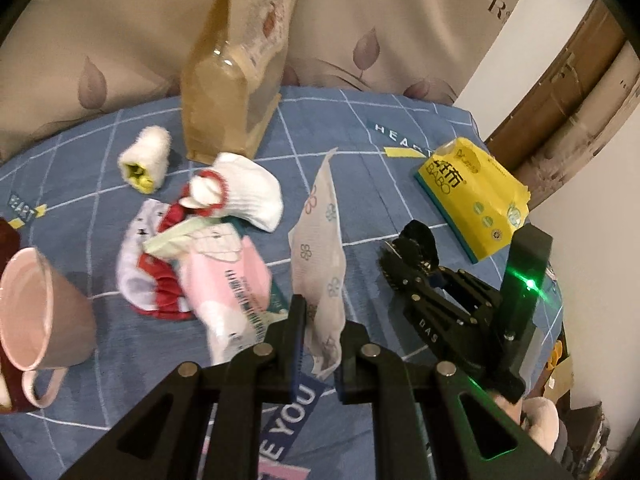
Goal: Organize soft objects
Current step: 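Carry the floral packet into the gold tin and release it with the left tool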
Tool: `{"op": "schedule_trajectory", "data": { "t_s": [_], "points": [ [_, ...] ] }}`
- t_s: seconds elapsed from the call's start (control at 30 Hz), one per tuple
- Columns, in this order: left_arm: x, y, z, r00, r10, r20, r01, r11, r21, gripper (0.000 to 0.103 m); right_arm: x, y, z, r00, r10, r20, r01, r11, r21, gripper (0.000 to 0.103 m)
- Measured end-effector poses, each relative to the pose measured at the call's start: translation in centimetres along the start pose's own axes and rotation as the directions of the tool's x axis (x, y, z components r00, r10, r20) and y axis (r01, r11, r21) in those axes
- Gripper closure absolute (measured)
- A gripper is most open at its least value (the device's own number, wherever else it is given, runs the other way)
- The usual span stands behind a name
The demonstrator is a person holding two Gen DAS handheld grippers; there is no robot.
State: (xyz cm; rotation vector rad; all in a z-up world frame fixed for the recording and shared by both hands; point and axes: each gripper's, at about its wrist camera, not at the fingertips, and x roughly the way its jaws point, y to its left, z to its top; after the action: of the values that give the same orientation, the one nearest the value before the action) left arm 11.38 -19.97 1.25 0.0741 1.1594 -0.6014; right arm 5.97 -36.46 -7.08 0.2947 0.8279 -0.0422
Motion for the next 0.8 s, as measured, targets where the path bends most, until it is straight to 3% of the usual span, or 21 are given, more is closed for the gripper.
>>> {"op": "schedule_trajectory", "data": {
  "t_s": [0.47,0.57,0.63,0.8],
  "points": [
    [-8.2,8.2,-0.3,0.984,0.143,0.107,-0.135,0.988,-0.08,0.095,0.1,0.1,0.0,1.0,-0.004,0.001,0.004,1.0,-0.004,0.085],
    [-9.3,10.3,-0.5,0.978,0.171,0.123,-0.156,0.98,-0.121,0.103,0.1,0.1,0.0,1.0,-0.007,0.0,0.007,1.0,-0.009,0.085],
    [-9.2,10.8,-0.8,0.979,0.163,0.124,-0.148,0.982,-0.12,0.103,0.1,0.1,0.0,1.0,-0.008,0.001,0.008,1.0,-0.009,0.085],
    [-6.2,11.4,-2.4,0.993,0.115,0.035,-0.112,0.99,-0.081,0.102,0.1,0.2,-0.1,1.0,-0.009,0.0,0.009,1.0,-0.011,0.085]
  ]
}}
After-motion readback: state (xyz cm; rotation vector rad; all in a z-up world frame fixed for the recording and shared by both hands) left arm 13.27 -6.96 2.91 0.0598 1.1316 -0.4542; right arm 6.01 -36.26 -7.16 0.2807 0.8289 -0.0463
